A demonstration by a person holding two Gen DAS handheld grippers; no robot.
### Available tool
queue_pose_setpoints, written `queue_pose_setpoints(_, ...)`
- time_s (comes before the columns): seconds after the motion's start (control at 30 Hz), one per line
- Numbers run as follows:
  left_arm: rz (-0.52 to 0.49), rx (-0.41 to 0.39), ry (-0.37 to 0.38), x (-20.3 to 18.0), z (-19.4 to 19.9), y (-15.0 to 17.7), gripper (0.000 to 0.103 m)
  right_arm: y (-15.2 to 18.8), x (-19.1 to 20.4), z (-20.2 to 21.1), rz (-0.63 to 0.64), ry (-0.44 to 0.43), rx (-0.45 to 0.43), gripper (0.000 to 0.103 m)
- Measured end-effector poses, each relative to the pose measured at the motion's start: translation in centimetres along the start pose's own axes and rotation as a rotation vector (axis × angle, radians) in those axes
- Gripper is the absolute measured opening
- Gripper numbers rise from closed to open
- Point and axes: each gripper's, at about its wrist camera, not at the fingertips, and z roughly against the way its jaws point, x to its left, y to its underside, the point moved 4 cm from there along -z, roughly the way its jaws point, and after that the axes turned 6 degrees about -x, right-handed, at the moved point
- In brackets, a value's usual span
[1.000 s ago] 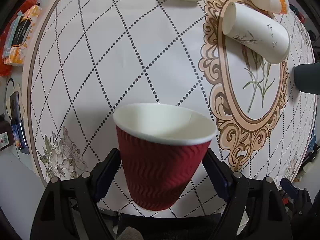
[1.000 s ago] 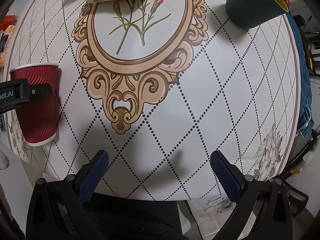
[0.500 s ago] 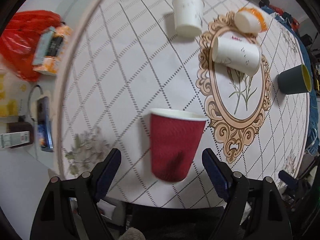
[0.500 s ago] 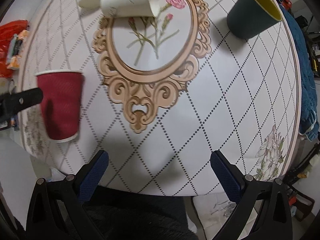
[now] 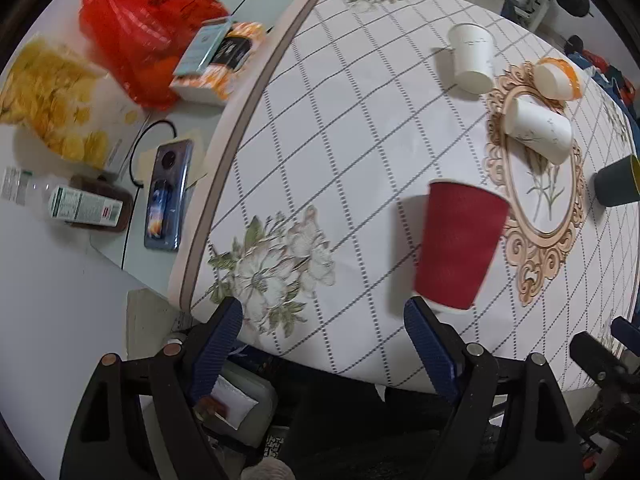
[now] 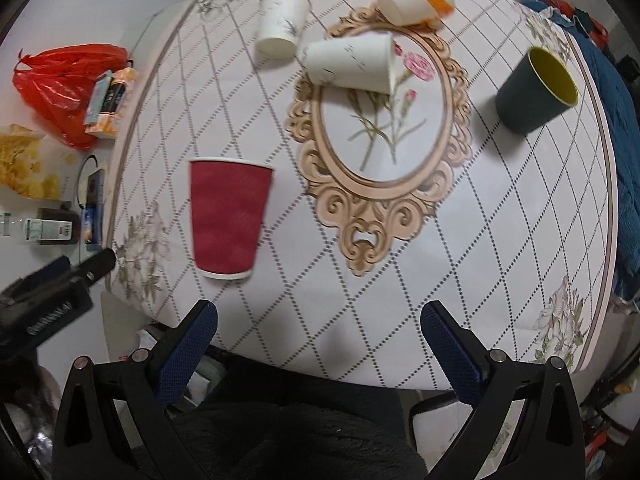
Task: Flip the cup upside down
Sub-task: 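Set the red cup upright on the table and open the left tool, then close the right tool around the red cup's body and lift it, then rotate the red cup in the right tool until its bottom faces up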
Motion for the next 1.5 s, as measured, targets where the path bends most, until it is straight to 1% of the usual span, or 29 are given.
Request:
queue_pose_setpoints(0.23,-0.008,-0.007,0.019,2.8,-0.8,0.5,0.083,0.3,3.3,-0.1,-0.034,-0.015,0.002,0.103)
queue_pose_setpoints(0.37,-0.007,-0.014,0.042,4.4,-1.5,0.5,0.083,0.7,5.6,-0.4,-0.038,-0.012,0.01,0.103)
queue_pose_setpoints(0.43,-0.016,-0.023,0.039,4.9,-1.9,0.4,0.083,0.8,6.6,-0.5,-0.028,-0.011,0.005,0.103)
queue_pose_setpoints(0.5,-0.025,-0.02,0.036,5.4,-2.5,0.4,0.083,0.9,7.6,-0.7,-0.005,0.009,-0.002,0.103)
queue_pose_setpoints(0.6,-0.03,-0.001,0.036,6.0,-3.6,0.6,0.083,0.5,9.0,-0.9,0.082,0.043,-0.019,0.103)
queue_pose_setpoints(0.67,-0.037,0.006,0.028,6.1,-4.4,0.8,0.083,0.0,10.1,-0.7,0.208,0.092,-0.042,0.103)
queue_pose_setpoints(0.73,-0.032,0.008,0.024,6.3,-5.3,0.9,0.083,-0.6,11.3,-0.7,0.4,0.165,-0.074,0.103)
queue_pose_setpoints(0.77,-0.031,0.011,0.019,6.3,-5.7,1.0,0.083,-0.8,12.2,-0.7,0.538,0.209,-0.088,0.103)
queue_pose_setpoints(0.8,-0.028,0.017,0.02,6.3,-6.0,1.0,0.083,-1.0,12.7,-0.8,0.639,0.242,-0.099,0.103)
queue_pose_setpoints(0.83,-0.022,0.025,0.027,6.3,-6.5,1.1,0.083,-0.9,13.4,-1.0,0.773,0.282,-0.11,0.103)
queue_pose_setpoints(0.87,-0.014,0.032,0.033,6.2,-7.0,1.1,0.083,-0.6,14.1,-1.4,0.935,0.338,-0.108,0.103)
queue_pose_setpoints(0.9,-0.009,0.037,0.036,6.2,-7.3,1.2,0.083,-0.3,14.6,-1.9,1.052,0.382,-0.098,0.103)
queue_pose_setpoints(0.93,-0.007,0.045,0.041,6.0,-7.8,1.2,0.083,0.2,15.0,-2.4,1.2,0.433,-0.088,0.103)
queue_pose_setpoints(1.0,-0.004,0.062,0.042,5.8,-8.6,1.3,0.083,1.5,15.8,-3.4,1.467,0.503,-0.089,0.103)
queue_pose_setpoints(1.03,0.003,0.069,0.043,5.8,-8.9,1.4,0.083,2.4,16.0,-3.9,1.622,0.528,-0.096,0.103)
queue_pose_setpoints(1.07,0.01,0.074,0.044,5.8,-9.2,1.4,0.083,3.3,16.1,-4.5,1.77,0.546,-0.103,0.103)
queue_pose_setpoints(1.1,0.014,0.077,0.042,5.8,-9.5,1.4,0.083,4.0,16.0,-5.1,1.885,0.565,-0.105,0.103)
queue_pose_setpoints(1.13,0.02,0.08,0.038,5.8,-9.7,1.4,0.083,4.7,15.9,-5.9,2.017,0.58,-0.093,0.103)
queue_pose_setpoints(1.23,0.035,0.097,0.036,5.7,-10.5,1.5,0.083,6.7,14.5,-7.7,2.346,0.582,-0.056,0.102)
queue_pose_setpoints(1.27,0.04,0.104,0.037,5.7,-10.7,1.6,0.083,7.1,13.8,-8.2,2.438,0.588,-0.043,0.101)
queue_pose_setpoints(1.33,0.043,0.114,0.031,5.7,-11.2,1.7,0.083,7.9,12.2,-9.2,2.659,0.601,-0.035,0.101)
queue_pose_setpoints(1.37,0.044,0.119,0.028,5.6,-11.4,1.8,0.083,8.1,11.4,-9.5,2.757,0.605,-0.021,0.101)
queue_pose_setpoints(1.43,0.047,0.126,0.029,5.6,-11.8,2.1,0.083,8.2,10.3,-10.1,2.908,0.605,-0.002,0.101)
queue_pose_setpoints(1.5,0.051,0.13,0.028,5.6,-12.0,2.2,0.083,8.4,9.5,-10.6,3.016,0.6,0.013,0.101)
